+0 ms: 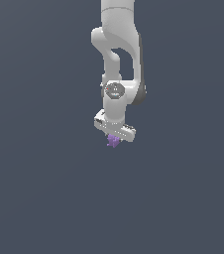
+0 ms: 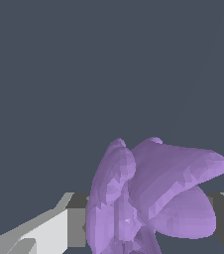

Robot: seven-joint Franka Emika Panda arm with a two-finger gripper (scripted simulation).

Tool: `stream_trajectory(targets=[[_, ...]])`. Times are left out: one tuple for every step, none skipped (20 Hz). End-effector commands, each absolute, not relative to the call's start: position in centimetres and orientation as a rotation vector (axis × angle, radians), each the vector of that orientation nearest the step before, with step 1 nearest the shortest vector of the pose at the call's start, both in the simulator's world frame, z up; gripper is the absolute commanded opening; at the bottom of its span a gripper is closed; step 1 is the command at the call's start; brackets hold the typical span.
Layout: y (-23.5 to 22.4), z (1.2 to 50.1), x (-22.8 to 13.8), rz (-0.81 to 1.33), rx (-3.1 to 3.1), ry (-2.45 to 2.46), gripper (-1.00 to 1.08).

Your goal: Pick up the object and move it to a goal position.

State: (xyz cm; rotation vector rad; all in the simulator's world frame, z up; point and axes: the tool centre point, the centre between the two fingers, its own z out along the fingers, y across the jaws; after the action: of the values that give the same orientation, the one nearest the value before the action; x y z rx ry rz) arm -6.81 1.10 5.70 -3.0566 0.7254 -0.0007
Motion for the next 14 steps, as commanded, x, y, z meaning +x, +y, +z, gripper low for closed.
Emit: stream_trajectory(targets=[[3.4,5.9,-8.2,-0.001,-3.057,0.724,-1.00],[4.4,6.0,-8.7,-0.001,-3.057,0.724,-1.00],[5.3,6.1,-9.3,-0.001,-3.057,0.724,-1.00],[6.2,6.2,-9.8,0.000,-3.057,0.723,-1.00],[7.1,6.2,-10.2,0.000,-3.057,0.723,-1.00],[7.9,6.3,-10.7,0.000,-3.057,0.723,-1.00],[8.7,6.4,-11.1,0.000,-3.057,0.723,-1.00],[9.4,6.4,-11.5,0.000,-3.057,0.723,-1.00],[10.1,6.5,-11.9,0.000,-3.057,0.723,-1.00],[10.7,6.6,-12.2,0.000,-3.057,0.723,-1.00],[11.3,6.6,-12.5,0.000,-3.057,0.723,-1.00],[11.8,6.7,-12.8,0.000,-3.057,0.723,-1.00],[12.3,6.7,-13.0,0.000,-3.057,0.723,-1.00],[12.7,6.8,-13.2,0.000,-3.057,0.723,-1.00]])
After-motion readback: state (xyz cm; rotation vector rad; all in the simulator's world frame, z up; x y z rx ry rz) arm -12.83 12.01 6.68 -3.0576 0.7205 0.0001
